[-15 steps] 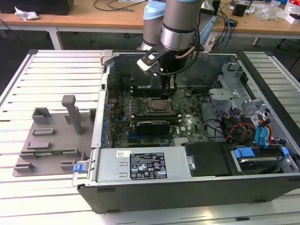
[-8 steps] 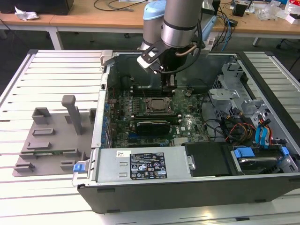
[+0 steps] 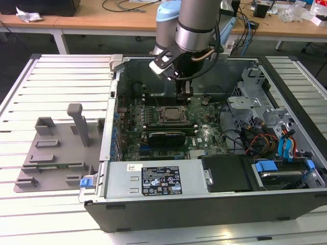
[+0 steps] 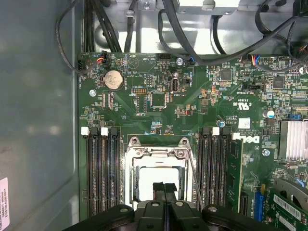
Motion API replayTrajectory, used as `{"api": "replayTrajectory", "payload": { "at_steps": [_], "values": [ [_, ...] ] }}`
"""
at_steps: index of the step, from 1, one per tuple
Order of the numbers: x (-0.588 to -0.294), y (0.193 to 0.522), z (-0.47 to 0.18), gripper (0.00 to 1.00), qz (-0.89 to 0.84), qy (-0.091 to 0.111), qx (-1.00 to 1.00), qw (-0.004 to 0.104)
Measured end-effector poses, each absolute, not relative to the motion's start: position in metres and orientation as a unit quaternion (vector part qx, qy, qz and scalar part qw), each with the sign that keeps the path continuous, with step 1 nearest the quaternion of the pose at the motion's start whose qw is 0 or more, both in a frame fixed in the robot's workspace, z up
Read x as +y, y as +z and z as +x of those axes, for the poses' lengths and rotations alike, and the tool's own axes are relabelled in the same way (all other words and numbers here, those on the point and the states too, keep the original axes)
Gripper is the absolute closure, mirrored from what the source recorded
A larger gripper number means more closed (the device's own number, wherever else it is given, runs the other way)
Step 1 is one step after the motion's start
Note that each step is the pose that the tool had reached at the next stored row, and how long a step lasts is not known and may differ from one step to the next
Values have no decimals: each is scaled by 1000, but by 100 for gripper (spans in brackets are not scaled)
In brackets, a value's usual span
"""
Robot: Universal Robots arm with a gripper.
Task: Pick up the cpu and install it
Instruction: 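Install the first cpu locking lever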
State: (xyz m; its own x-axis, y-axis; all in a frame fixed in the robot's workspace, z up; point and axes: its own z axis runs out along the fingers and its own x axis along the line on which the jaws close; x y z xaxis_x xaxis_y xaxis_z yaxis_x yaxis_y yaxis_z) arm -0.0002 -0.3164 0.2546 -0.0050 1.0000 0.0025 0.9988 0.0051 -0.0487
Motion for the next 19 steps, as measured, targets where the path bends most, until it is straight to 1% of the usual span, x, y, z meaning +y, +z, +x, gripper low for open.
{"api": "replayTrajectory", "payload": {
  "at_steps": [2,10,19],
  "values": [
    [-316,255,0,89,-701,16,-712,18],
    [-316,255,0,89,-577,19,-816,15],
    [-316,255,0,89,-464,21,-885,12]
  ]
}}
